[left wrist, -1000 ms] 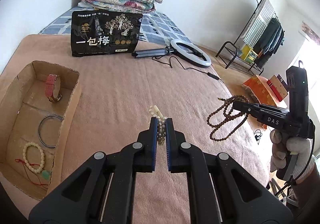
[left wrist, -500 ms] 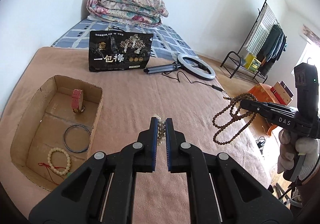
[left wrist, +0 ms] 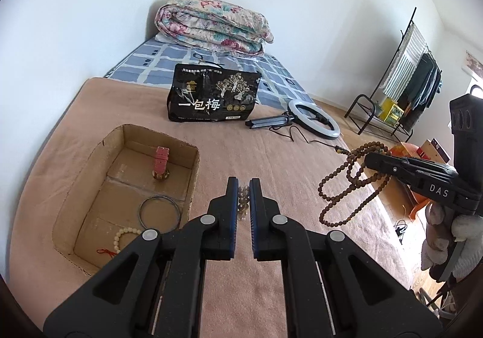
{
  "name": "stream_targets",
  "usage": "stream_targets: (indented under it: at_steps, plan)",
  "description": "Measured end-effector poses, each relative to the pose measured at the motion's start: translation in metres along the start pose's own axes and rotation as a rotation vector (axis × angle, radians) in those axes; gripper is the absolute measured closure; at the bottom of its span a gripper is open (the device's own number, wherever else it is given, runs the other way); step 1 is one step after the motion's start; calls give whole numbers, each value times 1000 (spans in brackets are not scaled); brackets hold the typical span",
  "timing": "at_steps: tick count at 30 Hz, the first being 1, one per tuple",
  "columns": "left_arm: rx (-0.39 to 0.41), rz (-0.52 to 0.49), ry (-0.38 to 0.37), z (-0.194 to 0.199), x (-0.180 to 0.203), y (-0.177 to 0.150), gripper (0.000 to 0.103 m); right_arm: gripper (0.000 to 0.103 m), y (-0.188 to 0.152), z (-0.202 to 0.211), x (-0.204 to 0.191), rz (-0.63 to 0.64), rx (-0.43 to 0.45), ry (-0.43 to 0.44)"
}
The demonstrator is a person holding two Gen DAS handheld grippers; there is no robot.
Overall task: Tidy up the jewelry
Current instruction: 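Carry pearl strand in left tool and mala in right tool over the box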
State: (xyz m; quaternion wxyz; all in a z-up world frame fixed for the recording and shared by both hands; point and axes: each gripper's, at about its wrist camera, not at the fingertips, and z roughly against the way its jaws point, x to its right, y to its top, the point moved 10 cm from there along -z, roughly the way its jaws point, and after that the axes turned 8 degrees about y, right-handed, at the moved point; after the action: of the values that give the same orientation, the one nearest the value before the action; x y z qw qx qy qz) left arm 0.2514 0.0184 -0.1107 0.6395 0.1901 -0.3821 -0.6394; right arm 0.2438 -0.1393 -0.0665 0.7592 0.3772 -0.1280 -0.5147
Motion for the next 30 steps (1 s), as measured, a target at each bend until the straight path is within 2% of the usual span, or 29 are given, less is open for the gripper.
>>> stream_targets:
  at_steps: [13, 30]
  plan:
    - [86, 71, 31, 44, -55, 32, 98, 94, 31, -22, -74, 91, 9, 73]
    - [85, 73, 109, 41, -106, 30, 98, 94, 48, -81, -130, 148, -37, 122]
